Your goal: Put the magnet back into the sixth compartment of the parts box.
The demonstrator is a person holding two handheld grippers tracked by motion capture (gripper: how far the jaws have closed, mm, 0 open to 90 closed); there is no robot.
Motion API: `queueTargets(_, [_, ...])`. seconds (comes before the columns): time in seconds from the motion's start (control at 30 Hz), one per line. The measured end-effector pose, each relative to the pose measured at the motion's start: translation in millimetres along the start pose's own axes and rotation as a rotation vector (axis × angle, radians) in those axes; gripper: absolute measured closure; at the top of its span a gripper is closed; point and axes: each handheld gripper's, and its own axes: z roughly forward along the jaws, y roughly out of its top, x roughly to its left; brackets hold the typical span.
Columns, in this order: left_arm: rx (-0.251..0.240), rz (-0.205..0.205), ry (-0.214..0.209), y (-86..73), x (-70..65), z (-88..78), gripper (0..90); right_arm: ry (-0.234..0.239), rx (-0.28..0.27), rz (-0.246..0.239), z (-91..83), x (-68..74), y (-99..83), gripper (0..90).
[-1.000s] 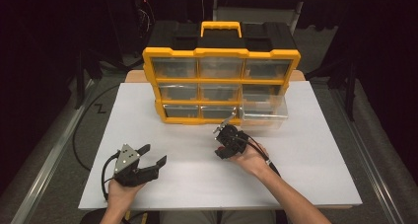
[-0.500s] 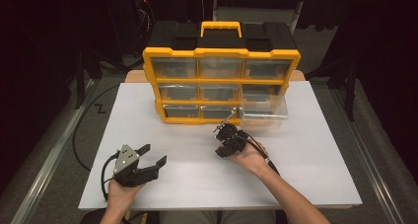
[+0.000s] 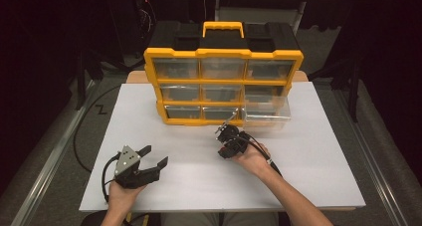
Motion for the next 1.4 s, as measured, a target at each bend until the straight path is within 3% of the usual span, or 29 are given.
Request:
queueTargets(0.43, [-0.001, 0.000, 0.007, -0.1, 0.6, -0.4, 29.3, 0.012, -0.002, -0.010, -2.7, 0.4, -0.9, 64.8])
queueTargets(0.8, [-0.016, -0.028, 0.017, -1.3, 3.8, -4.3, 29.6, 0.024, -0.035, -0.042, -16.8, 4.8, -5.3, 64.8])
queueTargets(1.4, [-0.018, -0.022, 0.014, -0.3, 3.8, -3.4, 29.8, 0.043, -0.053, -0.087, -39.2, 15.9, -11.0, 64.9])
